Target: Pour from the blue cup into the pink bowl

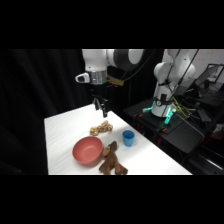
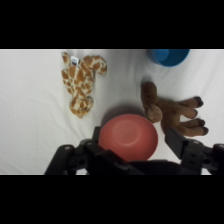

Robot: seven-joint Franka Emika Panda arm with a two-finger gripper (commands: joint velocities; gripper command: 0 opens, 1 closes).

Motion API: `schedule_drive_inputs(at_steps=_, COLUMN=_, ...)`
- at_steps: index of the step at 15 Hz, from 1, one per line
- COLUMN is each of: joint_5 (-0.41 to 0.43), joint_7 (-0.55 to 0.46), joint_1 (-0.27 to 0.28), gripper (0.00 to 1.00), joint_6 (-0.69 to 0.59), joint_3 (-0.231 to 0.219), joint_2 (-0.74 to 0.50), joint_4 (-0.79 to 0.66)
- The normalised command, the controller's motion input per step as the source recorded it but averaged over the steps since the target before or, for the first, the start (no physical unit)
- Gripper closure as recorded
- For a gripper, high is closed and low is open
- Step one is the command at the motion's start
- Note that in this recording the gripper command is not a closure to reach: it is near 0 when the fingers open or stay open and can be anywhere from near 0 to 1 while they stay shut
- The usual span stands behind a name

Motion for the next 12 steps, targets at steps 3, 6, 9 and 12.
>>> schedule_drive_inputs(at_steps=3, joint_5=-0.005, joint_7=0.02, joint_1=-0.054, gripper=0.00, joint_6=-0.05, joint_3=0.050, joint_2=0.01, joint_4=0.06)
schedule_drive_inputs(at_steps=6, joint_5=0.018, joint_7=0.00, joint_1=-0.054, gripper=0.00, joint_6=-0.12, joint_3=0.053, joint_2=-0.01, joint_4=0.12)
schedule_drive_inputs(at_steps=9, joint_5=0.042, joint_7=0.04, joint_1=-0.010, gripper=0.00, joint_6=-0.13, joint_3=0.094, joint_2=-0.13, joint_4=0.03)
schedule_drive_inputs(at_steps=12, joint_5=0.129, joint_7=0.07, joint_1=0.044, gripper=0.00, joint_6=-0.10, joint_3=0.130, joint_2=-0.30, joint_4=-0.15)
